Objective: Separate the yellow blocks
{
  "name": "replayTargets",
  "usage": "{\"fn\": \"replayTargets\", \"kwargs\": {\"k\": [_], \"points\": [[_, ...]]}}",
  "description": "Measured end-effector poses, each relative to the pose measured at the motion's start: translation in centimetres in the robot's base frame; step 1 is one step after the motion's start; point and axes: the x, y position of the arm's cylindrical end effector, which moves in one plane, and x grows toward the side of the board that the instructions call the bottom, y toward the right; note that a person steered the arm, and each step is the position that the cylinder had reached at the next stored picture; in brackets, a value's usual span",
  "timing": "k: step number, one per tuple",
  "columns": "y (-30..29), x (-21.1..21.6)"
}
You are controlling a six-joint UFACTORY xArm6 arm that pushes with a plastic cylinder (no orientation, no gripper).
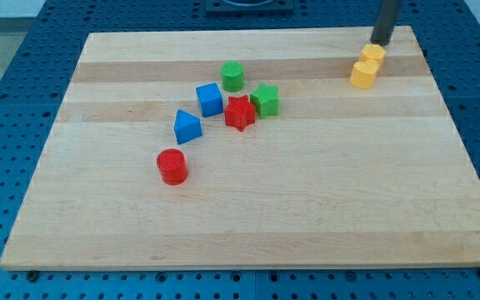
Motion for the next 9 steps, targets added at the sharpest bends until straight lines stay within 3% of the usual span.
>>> {"fn": "replayTargets", "kwargs": {"k": [1, 5, 6, 8, 9], "points": [[0.0, 0.4], [-11.6, 15.1], [-12.1, 16.1], [-4.1, 15.6], [-2.0, 10.2]]}}
